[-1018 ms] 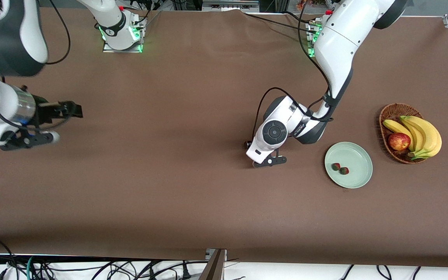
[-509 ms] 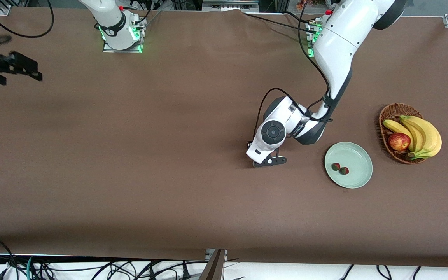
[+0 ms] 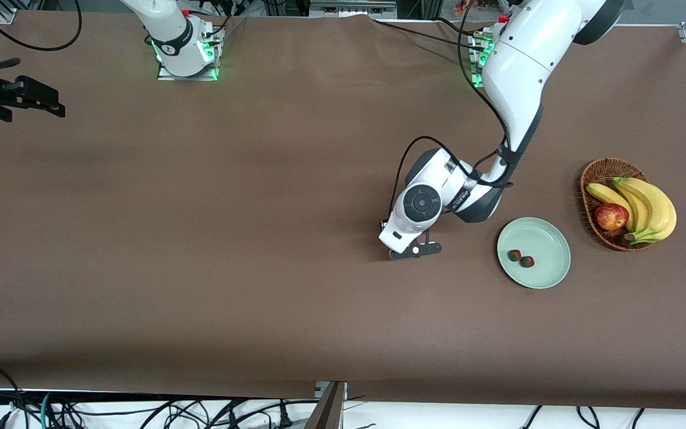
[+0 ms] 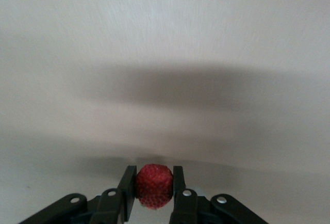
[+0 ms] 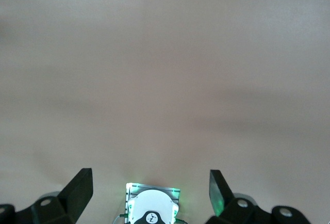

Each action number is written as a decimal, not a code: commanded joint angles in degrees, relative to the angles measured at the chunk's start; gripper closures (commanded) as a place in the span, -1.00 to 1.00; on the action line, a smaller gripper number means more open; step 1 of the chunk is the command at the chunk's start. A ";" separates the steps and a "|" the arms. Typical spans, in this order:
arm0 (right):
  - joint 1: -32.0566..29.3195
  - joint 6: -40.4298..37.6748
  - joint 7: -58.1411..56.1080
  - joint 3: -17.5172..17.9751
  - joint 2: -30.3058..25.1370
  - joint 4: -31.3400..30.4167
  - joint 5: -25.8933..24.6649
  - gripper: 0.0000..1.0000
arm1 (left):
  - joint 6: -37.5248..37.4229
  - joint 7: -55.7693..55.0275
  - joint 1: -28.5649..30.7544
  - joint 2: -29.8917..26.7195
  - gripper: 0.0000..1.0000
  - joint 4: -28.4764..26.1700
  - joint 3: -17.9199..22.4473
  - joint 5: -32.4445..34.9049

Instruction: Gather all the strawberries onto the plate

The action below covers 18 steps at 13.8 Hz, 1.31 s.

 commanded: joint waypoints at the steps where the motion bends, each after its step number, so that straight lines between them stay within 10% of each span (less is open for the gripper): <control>1: -1.15 -0.64 1.81 2.13 -1.30 -1.66 -1.00 -1.00 | -9.30 0.54 2.53 -2.75 0.64 4.91 0.07 1.17; 7: -1.24 -0.47 6.04 2.84 -0.77 -1.31 -1.35 -1.00 | -21.73 27.56 13.32 -5.12 0.58 10.48 0.16 1.18; 18: -1.24 -0.21 3.85 1.87 0.90 0.80 -2.40 -1.00 | -12.71 59.52 26.52 -3.63 0.50 0.84 1.48 5.66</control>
